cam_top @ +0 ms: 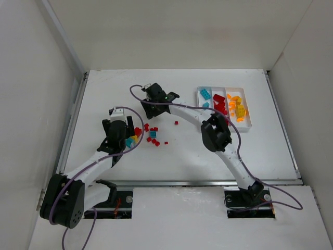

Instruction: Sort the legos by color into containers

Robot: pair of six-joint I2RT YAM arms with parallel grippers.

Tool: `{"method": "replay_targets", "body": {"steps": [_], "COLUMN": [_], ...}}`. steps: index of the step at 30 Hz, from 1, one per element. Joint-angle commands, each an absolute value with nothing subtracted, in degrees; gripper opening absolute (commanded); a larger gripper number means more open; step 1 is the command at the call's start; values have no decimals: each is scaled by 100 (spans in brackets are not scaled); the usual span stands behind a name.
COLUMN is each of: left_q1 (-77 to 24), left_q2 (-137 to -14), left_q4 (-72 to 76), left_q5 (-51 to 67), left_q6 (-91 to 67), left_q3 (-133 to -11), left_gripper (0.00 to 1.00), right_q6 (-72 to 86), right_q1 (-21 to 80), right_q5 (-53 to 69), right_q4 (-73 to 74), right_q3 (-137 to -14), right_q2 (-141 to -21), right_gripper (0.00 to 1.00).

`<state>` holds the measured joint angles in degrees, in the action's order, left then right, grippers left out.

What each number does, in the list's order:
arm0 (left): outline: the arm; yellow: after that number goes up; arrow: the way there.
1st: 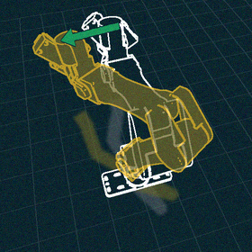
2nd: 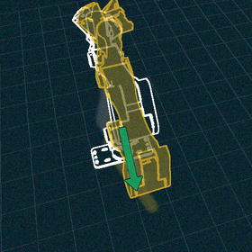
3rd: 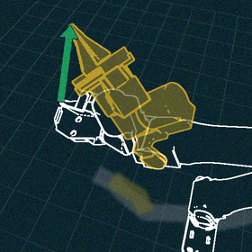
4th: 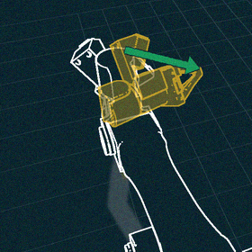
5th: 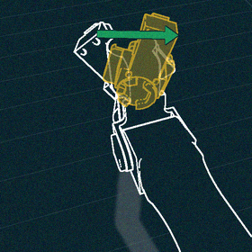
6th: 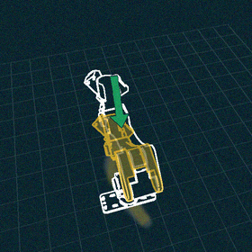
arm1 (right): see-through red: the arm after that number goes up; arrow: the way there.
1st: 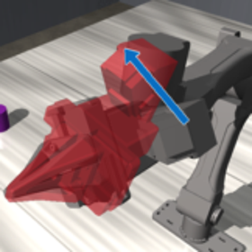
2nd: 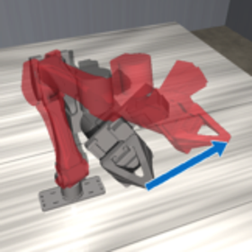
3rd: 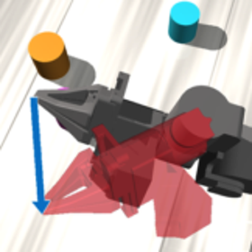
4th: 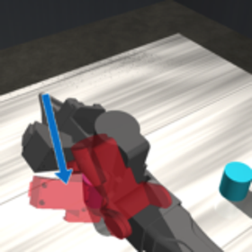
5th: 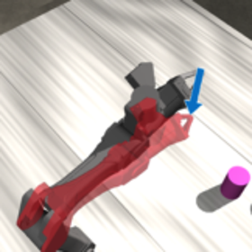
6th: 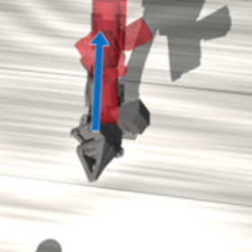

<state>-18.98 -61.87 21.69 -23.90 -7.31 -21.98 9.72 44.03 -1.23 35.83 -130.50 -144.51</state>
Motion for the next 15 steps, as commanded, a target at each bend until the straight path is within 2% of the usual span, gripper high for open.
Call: {"method": "replay_targets", "body": {"steps": [1, 6, 13, 15], "left_q1": [-1863, -1863, -1863, -1863], "left_q2": [-6064, -6064, -6064, -6064], "left_q4": [2470, 2522, 2522, 2522], "left_q5": [-2426, -2426, -2426, -2426], "left_q6": [-747, -747, -747, -747], "left_q3": [-2127, -2127, -2127, -2127], "left_gripper": [74, 74, 74, 74], "right_q6": [1143, 1143, 1230, 1527], "right_q1": [4561, 4562, 4422, 4237], "right_q5": [-175, -429, -993, -993], "right_q4": [3752, 3981, 3894, 3763], "right_q3": [-13351, -13158, -12384, -11797], "right_q2": [-14546, -14520, -13737, -13203], "right_gripper": [58, 57, 57, 57]}}
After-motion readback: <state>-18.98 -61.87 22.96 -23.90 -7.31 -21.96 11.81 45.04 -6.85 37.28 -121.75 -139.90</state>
